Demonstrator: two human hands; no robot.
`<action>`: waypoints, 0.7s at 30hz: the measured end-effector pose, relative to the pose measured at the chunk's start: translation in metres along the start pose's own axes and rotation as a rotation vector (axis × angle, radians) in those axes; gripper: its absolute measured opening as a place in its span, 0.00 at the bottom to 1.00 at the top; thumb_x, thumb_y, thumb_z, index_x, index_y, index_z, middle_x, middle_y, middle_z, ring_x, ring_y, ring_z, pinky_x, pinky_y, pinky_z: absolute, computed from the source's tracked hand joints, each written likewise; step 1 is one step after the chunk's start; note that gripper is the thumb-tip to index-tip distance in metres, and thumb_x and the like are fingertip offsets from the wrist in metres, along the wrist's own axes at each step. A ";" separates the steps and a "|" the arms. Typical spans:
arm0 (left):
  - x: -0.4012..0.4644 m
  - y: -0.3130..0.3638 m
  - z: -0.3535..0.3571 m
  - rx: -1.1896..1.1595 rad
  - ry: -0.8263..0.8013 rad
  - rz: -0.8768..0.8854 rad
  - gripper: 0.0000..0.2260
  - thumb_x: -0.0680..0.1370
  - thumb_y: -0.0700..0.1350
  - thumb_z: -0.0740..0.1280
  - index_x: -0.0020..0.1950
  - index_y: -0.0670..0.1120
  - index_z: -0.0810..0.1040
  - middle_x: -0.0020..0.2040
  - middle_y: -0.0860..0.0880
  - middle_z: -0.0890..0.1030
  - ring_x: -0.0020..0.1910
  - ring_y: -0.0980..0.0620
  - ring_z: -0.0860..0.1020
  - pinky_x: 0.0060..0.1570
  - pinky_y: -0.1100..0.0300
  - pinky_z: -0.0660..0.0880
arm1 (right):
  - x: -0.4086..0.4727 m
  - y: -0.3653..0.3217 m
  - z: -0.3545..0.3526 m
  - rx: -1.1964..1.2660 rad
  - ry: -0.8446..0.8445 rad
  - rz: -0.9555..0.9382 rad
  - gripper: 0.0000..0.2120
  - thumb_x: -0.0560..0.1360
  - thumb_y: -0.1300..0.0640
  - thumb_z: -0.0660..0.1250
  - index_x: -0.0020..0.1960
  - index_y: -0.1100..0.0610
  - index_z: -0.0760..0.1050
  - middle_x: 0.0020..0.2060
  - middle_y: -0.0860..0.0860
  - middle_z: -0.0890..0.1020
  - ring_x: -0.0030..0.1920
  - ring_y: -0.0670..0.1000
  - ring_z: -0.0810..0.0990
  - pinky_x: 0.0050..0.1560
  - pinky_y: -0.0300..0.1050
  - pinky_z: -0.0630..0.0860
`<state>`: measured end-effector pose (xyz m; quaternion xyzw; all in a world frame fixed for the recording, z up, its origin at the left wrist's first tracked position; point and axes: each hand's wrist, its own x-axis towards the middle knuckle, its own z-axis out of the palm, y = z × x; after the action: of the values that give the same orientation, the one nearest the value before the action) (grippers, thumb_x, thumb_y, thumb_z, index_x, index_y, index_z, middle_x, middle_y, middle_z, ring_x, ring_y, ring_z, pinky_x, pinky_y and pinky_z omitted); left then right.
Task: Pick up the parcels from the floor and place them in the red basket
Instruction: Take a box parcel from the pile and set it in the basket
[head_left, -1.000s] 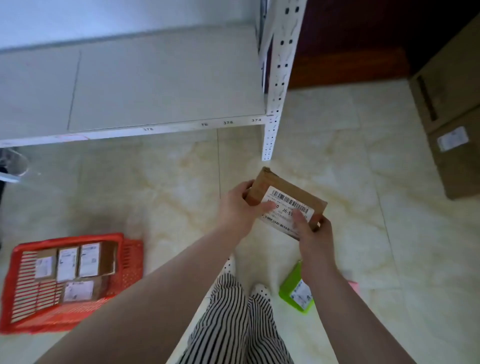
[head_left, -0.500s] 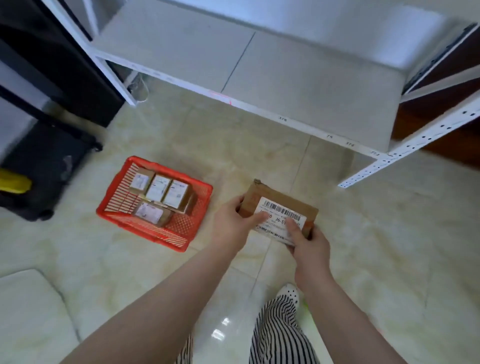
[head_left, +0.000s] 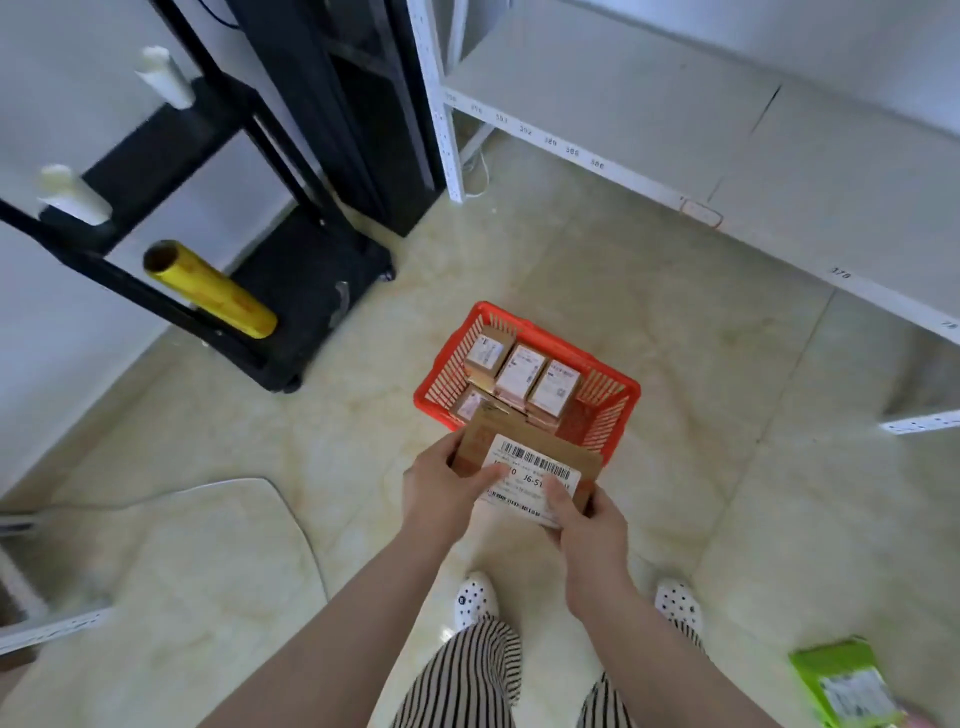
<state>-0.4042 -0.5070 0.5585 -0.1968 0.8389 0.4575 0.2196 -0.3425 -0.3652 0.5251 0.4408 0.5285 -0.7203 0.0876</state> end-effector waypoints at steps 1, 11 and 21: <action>0.006 -0.002 -0.015 -0.006 0.013 -0.009 0.24 0.67 0.52 0.78 0.62 0.56 0.80 0.47 0.56 0.85 0.45 0.60 0.81 0.42 0.65 0.75 | -0.001 0.000 0.016 -0.010 -0.008 0.000 0.11 0.71 0.54 0.75 0.53 0.53 0.82 0.48 0.50 0.87 0.51 0.54 0.85 0.59 0.57 0.79; 0.075 0.000 -0.047 0.012 -0.020 -0.067 0.23 0.69 0.51 0.76 0.62 0.51 0.78 0.53 0.51 0.84 0.49 0.50 0.81 0.50 0.56 0.77 | 0.039 -0.023 0.082 -0.041 0.038 0.093 0.11 0.72 0.58 0.75 0.54 0.55 0.81 0.49 0.52 0.86 0.50 0.55 0.85 0.55 0.58 0.81; 0.165 0.023 -0.057 -0.037 -0.043 -0.094 0.26 0.70 0.48 0.76 0.65 0.45 0.73 0.55 0.50 0.82 0.53 0.50 0.80 0.54 0.54 0.77 | 0.102 -0.055 0.141 0.026 0.053 0.107 0.19 0.71 0.58 0.75 0.61 0.57 0.79 0.53 0.54 0.85 0.52 0.55 0.85 0.55 0.59 0.81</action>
<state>-0.5636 -0.5650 0.5114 -0.2304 0.8151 0.4663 0.2552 -0.5120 -0.4250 0.4955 0.4886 0.4969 -0.7093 0.1062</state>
